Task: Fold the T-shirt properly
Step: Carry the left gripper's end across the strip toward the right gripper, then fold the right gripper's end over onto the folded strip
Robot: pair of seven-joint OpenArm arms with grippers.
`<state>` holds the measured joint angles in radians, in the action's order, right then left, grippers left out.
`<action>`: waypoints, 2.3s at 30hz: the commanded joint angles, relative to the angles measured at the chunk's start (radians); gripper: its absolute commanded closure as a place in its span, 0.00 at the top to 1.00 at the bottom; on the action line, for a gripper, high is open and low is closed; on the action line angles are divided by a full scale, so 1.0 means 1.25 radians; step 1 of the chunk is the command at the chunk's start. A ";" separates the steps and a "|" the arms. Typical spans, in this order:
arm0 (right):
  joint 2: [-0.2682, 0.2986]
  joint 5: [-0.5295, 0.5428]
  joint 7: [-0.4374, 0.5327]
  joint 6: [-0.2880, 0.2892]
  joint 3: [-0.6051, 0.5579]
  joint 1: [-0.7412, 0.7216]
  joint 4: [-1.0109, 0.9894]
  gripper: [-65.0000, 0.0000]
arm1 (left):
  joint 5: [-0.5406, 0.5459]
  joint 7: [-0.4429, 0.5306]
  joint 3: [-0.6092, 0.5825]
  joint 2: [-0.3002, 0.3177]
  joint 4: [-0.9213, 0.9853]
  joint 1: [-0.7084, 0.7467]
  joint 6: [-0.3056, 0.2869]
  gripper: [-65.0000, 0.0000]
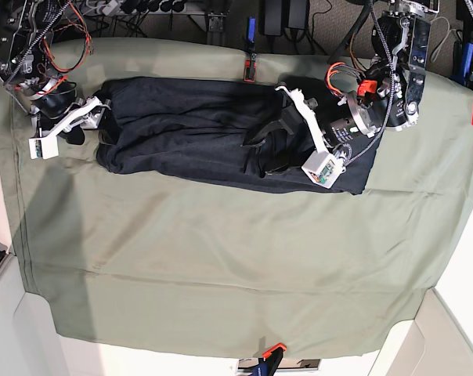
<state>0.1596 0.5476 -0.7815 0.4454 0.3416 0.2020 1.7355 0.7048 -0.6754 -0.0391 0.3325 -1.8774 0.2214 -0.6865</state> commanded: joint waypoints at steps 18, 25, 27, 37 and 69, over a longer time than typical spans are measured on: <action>-0.016 0.013 0.021 0.021 -0.143 -0.006 -0.070 0.70 | 0.016 -0.014 0.014 0.005 -0.014 -0.008 -0.009 0.63; -0.035 -0.036 0.117 0.021 -0.142 -0.008 -0.070 0.06 | 0.044 -0.014 0.104 0.005 -0.014 -0.009 -0.009 0.63; -0.035 -0.070 0.160 0.031 -0.142 -0.016 -0.070 0.00 | 0.046 -0.014 0.148 0.005 -0.014 -0.009 -0.009 0.63; -0.034 -0.098 0.128 0.033 -0.006 -0.166 -0.070 0.00 | 0.085 -0.039 0.303 0.024 -0.014 -0.001 -0.009 0.63; -0.249 0.005 0.019 0.086 -0.476 -0.204 -0.061 0.00 | 0.107 -0.086 0.330 0.043 -0.014 0.014 -0.009 0.63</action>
<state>-0.1436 0.5243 -0.7826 0.5396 -0.2520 -0.0360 1.6382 0.8139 -0.8043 0.3668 0.3714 -1.8774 0.2466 -0.6891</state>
